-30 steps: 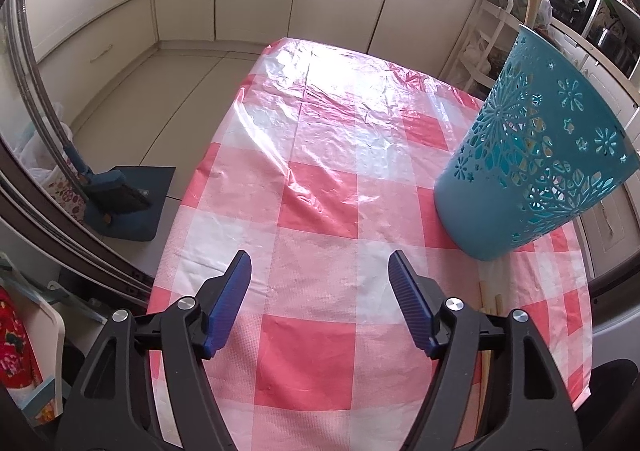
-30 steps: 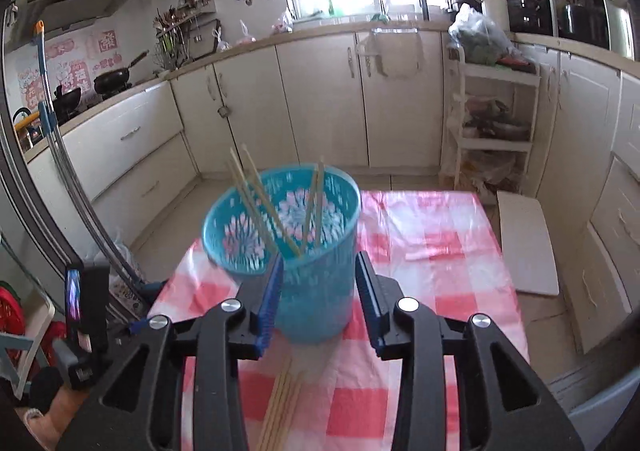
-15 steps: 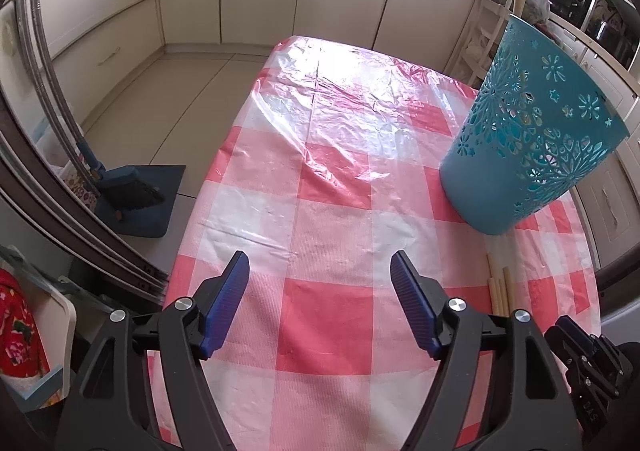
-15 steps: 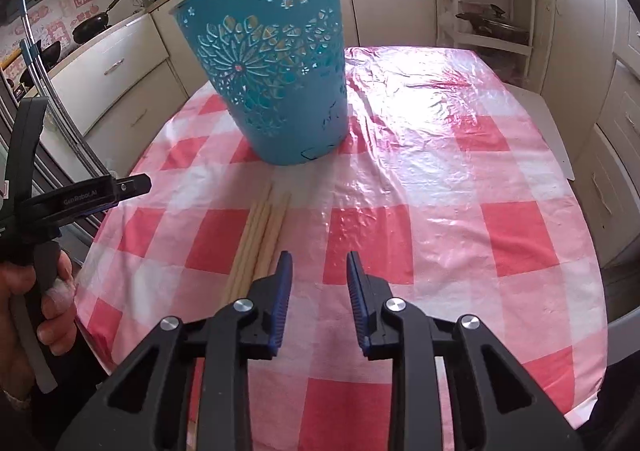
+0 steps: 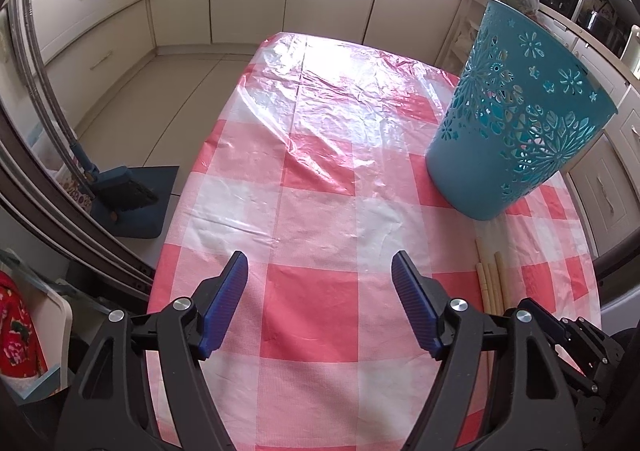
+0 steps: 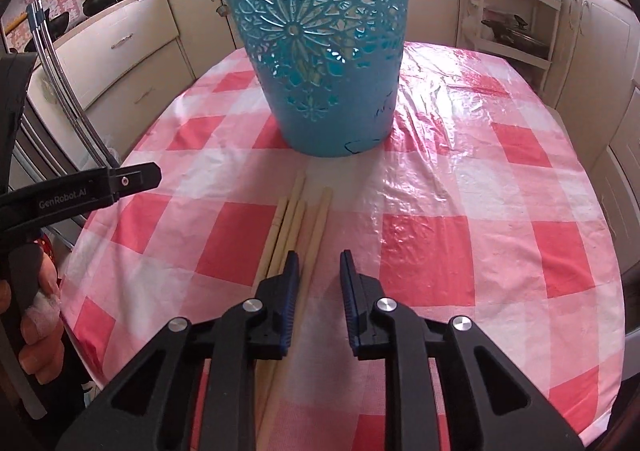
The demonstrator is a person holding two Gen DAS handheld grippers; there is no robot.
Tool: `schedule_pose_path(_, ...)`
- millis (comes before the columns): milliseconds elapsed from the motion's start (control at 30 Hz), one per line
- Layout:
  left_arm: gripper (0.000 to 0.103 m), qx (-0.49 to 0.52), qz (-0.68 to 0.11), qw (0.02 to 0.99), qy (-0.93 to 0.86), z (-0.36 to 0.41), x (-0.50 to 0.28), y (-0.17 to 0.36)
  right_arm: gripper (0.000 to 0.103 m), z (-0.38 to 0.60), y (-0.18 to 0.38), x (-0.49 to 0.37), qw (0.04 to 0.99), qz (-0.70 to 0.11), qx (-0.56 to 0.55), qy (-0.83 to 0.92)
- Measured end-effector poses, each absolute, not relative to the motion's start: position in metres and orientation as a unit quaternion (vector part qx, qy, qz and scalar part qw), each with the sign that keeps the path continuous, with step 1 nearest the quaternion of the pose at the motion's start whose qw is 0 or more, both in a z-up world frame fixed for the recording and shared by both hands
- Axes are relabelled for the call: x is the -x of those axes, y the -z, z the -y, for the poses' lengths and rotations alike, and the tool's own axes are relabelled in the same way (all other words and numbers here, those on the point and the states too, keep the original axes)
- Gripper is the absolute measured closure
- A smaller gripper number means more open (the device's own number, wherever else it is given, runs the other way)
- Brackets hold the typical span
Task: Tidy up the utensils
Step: 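Return the right gripper to the sticks and grasp another stick, then grasp a wooden stick from the bundle with the left gripper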
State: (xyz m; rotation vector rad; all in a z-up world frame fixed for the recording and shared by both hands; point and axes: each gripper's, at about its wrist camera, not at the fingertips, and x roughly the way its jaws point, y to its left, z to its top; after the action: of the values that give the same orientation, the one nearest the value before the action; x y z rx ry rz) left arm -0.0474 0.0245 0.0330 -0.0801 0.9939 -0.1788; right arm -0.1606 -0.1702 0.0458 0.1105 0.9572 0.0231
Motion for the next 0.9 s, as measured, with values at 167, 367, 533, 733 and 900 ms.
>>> schedule_pose_path(167, 0.032, 0.033, -0.477, 0.873, 0.099, -0.019, 0.05, -0.033, 0.095, 0.171, -0.048, 0.166, 0.88, -0.474, -0.015, -0.011)
schedule_pose_path(367, 0.032, -0.007, -0.482, 0.857, 0.184, 0.023, 0.07, -0.028, 0.095, 0.198, -0.049, 0.177, 0.879, -0.475, -0.041, -0.002)
schedule_pose_path(533, 0.032, -0.023, -0.489, 0.847, 0.207, 0.049, 0.076, -0.022, 0.095, 0.201, -0.048, 0.178, 0.883, -0.465, -0.059, -0.008)
schedule_pose_path(733, 0.032, -0.021, -0.489, 0.846, 0.21, 0.056, 0.075, -0.019, 0.095, 0.204, -0.049, 0.178, 0.886, -0.457, -0.073, -0.015)
schedule_pose_path(900, 0.032, -0.046, -0.486, 0.85, 0.201, 0.064, 0.074, -0.018, 0.094, 0.203, -0.048, 0.177, 0.887, -0.455, -0.073, -0.018)
